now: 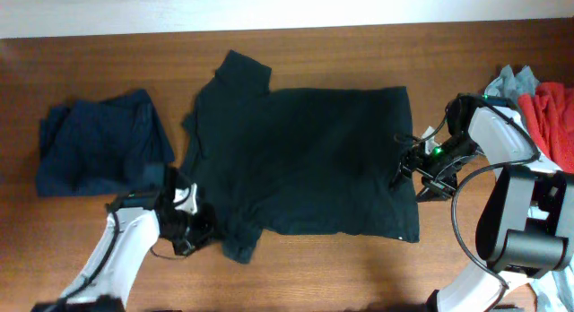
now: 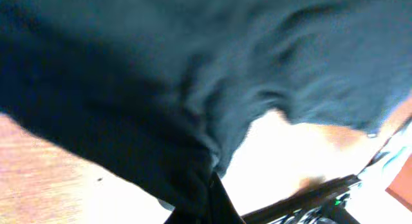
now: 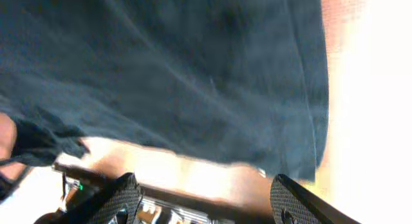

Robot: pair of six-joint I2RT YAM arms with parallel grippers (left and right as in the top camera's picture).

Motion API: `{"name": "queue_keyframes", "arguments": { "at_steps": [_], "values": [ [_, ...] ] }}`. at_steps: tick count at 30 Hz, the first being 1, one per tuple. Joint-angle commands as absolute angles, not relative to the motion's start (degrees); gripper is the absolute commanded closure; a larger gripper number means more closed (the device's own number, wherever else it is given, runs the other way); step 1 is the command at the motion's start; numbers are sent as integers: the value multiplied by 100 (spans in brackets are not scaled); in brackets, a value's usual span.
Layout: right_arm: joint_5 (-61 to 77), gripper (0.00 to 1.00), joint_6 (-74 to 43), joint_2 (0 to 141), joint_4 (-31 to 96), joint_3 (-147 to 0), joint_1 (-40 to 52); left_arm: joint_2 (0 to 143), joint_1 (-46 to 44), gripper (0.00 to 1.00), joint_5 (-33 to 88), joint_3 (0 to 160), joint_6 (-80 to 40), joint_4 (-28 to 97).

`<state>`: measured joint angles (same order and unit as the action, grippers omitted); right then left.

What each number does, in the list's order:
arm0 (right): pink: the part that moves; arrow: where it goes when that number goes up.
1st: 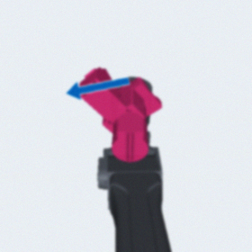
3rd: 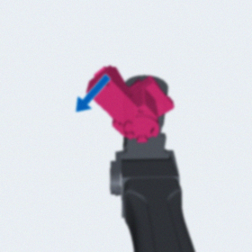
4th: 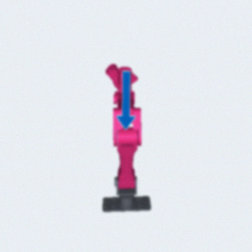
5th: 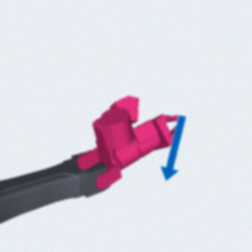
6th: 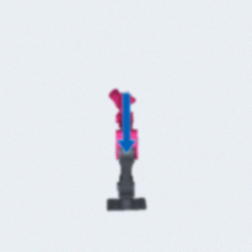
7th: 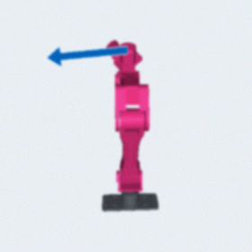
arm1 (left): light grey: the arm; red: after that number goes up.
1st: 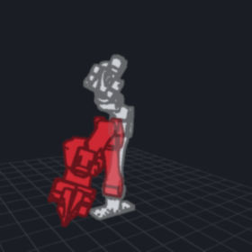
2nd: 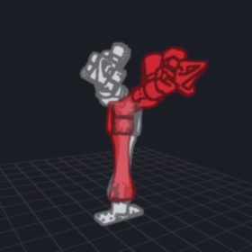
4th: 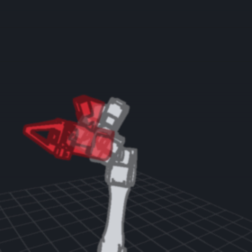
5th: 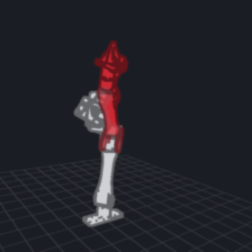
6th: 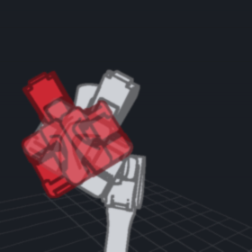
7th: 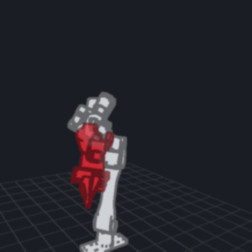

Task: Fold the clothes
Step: 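Grasp the bottom hem corners with both grippers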

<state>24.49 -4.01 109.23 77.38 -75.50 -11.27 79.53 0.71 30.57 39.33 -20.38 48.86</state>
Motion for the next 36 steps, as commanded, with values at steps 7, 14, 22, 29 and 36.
{"name": "queue_keyframes", "arguments": {
  "at_steps": [7,14,22,29,36],
  "values": [
    [2324,32,-731,10792,7957,-6855,-1133,7406,54,99,3006,4366,-1959,5194],
    [2324,37,-1002,9627,6407,-5575,-1133,7406,54,99,2869,4366,-1959,5194],
    [1343,20,-1688,7787,6504,-5196,-1133,7406,54,99,2869,4366,-1959,5146],
    [1498,22,-2309,7881,6029,-4115,-1133,7406,54,99,2869,4366,-1959,5146],
    [1778,34,-2952,7881,4915,-3267,-1133,7406,54,99,2869,4366,-1962,5146]
  ]
}}
